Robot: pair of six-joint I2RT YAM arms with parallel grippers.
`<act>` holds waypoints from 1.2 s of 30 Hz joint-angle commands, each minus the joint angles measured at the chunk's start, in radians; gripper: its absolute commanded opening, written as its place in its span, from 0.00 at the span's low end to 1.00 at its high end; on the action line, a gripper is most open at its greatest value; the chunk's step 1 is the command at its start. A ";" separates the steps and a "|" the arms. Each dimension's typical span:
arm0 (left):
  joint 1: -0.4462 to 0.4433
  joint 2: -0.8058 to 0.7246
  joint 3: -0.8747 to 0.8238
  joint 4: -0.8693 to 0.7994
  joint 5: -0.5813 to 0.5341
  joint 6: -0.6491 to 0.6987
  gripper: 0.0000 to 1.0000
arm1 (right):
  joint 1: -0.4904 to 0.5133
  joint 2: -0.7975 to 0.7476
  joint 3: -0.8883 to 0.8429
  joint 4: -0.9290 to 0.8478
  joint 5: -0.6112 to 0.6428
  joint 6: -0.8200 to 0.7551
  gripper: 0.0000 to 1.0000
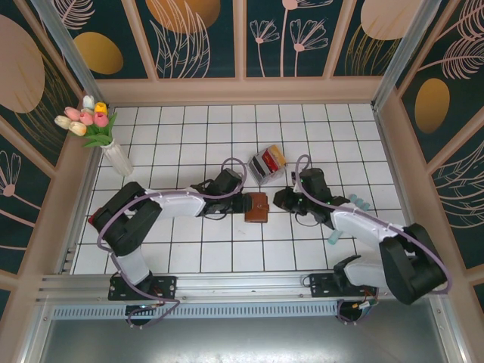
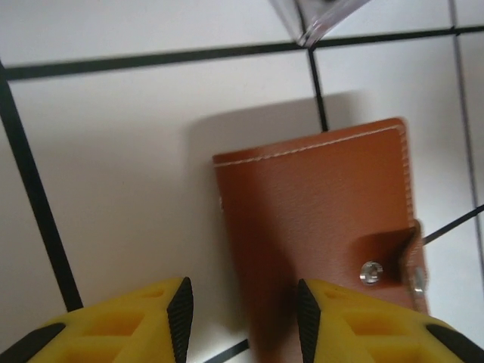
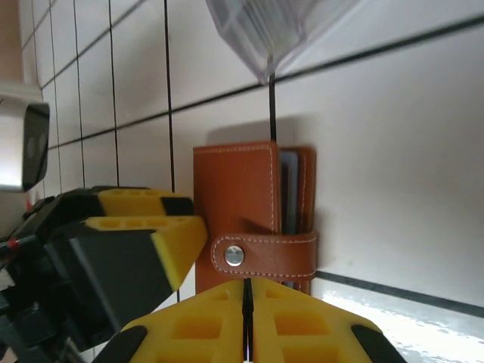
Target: Put the credit cards into the card holder
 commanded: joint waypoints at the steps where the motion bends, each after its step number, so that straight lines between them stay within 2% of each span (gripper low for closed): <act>1: 0.004 0.034 0.035 -0.028 0.052 0.026 0.44 | 0.018 0.065 0.041 0.036 -0.124 0.033 0.10; 4: 0.004 0.044 0.036 -0.032 0.055 0.025 0.43 | 0.037 0.134 0.095 -0.018 -0.113 0.008 0.10; 12: 0.005 0.053 0.032 -0.036 0.061 0.028 0.42 | 0.036 0.199 0.132 -0.024 -0.073 0.013 0.10; 16: 0.004 0.060 0.036 -0.035 0.075 0.030 0.41 | 0.039 0.236 0.132 -0.002 -0.091 0.015 0.09; 25: 0.004 0.059 0.029 -0.033 0.081 0.031 0.41 | 0.043 0.273 0.134 0.033 -0.097 0.024 0.09; 36: 0.005 0.054 0.018 -0.028 0.081 0.024 0.40 | 0.045 0.303 0.185 -0.013 -0.096 -0.001 0.10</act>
